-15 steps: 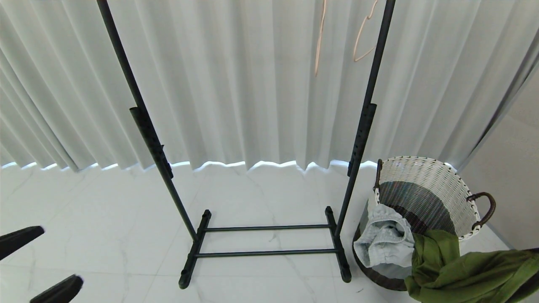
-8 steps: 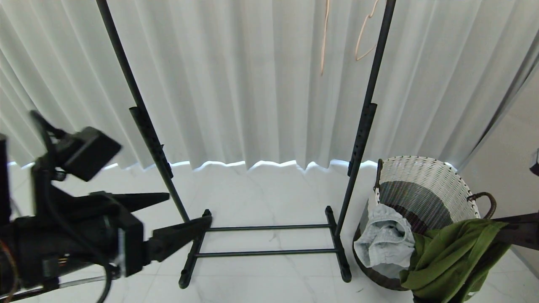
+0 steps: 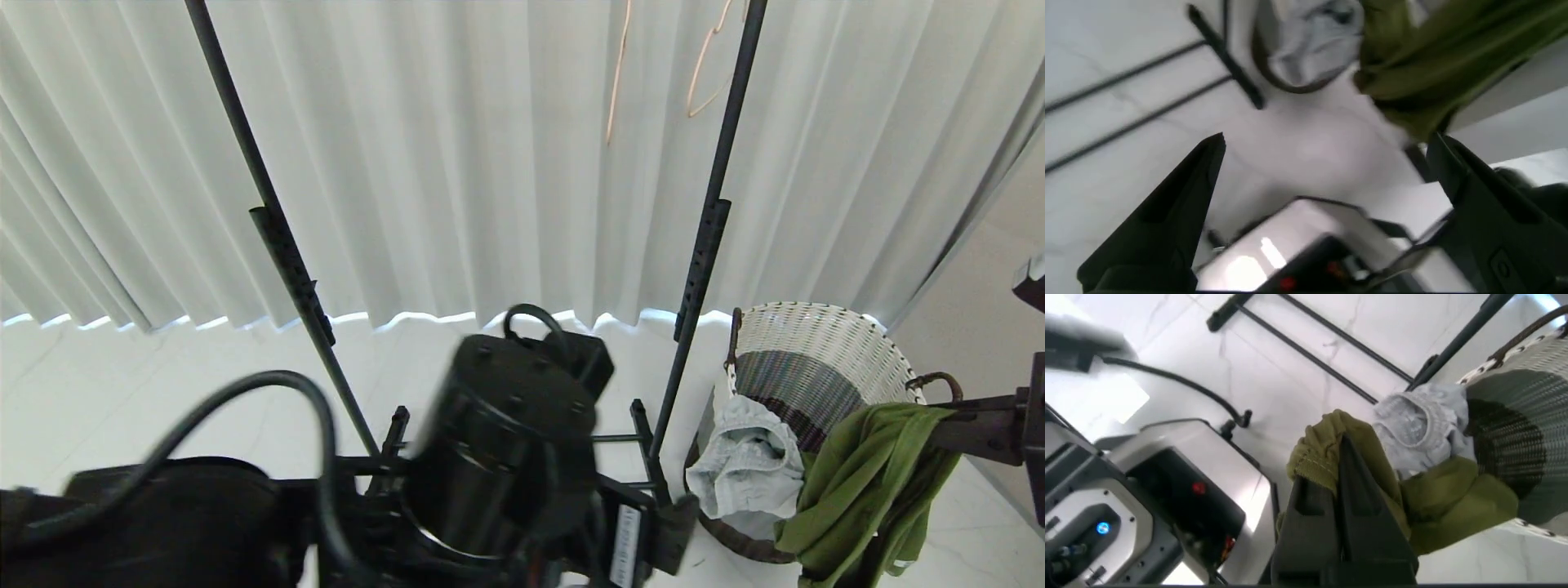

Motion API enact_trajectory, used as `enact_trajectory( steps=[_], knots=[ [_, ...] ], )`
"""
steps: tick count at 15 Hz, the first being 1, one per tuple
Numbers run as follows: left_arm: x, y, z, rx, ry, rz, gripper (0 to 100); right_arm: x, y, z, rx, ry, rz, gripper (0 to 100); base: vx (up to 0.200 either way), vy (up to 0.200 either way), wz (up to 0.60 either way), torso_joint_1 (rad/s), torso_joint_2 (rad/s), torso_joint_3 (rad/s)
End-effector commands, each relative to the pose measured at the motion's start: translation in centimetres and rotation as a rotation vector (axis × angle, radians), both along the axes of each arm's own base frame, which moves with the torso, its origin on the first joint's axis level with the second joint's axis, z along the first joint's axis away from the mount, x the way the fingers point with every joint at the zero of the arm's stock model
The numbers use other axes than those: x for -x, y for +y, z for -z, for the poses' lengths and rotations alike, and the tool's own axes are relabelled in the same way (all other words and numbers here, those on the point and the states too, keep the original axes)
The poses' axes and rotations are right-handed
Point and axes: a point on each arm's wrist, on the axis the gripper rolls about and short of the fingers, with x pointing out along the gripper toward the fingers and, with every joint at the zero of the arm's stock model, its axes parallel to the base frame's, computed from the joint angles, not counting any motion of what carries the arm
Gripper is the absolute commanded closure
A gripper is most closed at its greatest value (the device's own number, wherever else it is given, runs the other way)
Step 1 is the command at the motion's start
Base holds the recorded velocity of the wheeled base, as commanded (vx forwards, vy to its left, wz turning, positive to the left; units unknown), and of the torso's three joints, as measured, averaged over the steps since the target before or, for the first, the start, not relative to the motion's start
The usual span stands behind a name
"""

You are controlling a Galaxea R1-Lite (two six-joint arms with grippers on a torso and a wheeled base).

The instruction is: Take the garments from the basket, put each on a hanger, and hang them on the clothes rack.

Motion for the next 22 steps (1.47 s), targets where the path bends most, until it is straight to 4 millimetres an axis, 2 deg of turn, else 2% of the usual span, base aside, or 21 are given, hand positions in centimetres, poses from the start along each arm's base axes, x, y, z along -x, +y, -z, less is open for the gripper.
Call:
enact_trajectory(
  steps=[1, 3, 5, 8, 11, 12, 15, 22],
  knots=[
    [1.8, -7.8, 3.2, 0.015, 0.071, 0.035, 0, 0.2, 0.0, -0.1, -0.012, -0.010, -0.004, 100, 0.000, 0.000, 0.00, 0.000, 0.00, 0.000],
    [3.0, -10.7, 4.1, 0.040, 0.088, 0.045, 0, 0.3, 0.0, -0.2, -0.022, -0.020, -0.003, 100, 0.000, 0.000, 0.00, 0.000, 0.00, 0.000],
    [3.6, -12.0, 5.4, 0.019, 0.099, 0.060, 0, 0.7, -0.1, 0.0, -0.026, -0.016, -0.002, 100, 0.000, 0.000, 0.00, 0.000, 0.00, 0.000],
    [3.1, -13.1, 7.2, -0.012, 0.097, 0.039, 0, 1.5, -0.5, 0.2, -0.032, -0.025, -0.001, 100, 0.000, 0.000, 0.00, 0.000, 0.00, 0.000],
    [2.4, -14.6, 8.0, 0.011, 0.078, 0.014, 0, 2.0, -0.6, 0.1, -0.043, -0.032, -0.005, 100, 0.000, 0.000, 0.00, 0.000, 0.00, 0.000],
    [1.9, -15.3, 9.1, 0.010, 0.069, -0.001, 0, 2.2, -0.6, 0.1, -0.052, -0.031, -0.006, 100, 0.000, 0.000, 0.00, 0.000, 0.00, 0.000],
    [0.0, -15.6, 10.9, -0.001, 0.049, -0.069, 0, 2.3, -0.7, -0.1, -0.057, -0.037, -0.005, 100, 0.000, 0.000, 0.00, 0.000, 0.00, 0.000],
    [-0.9, -15.9, 13.7, -0.035, 0.064, -0.086, 0, 2.4, -0.7, 0.0, -0.057, -0.036, -0.007, 100, 0.000, 0.000, 0.00, 0.000, 0.00, 0.000]
  ],
)
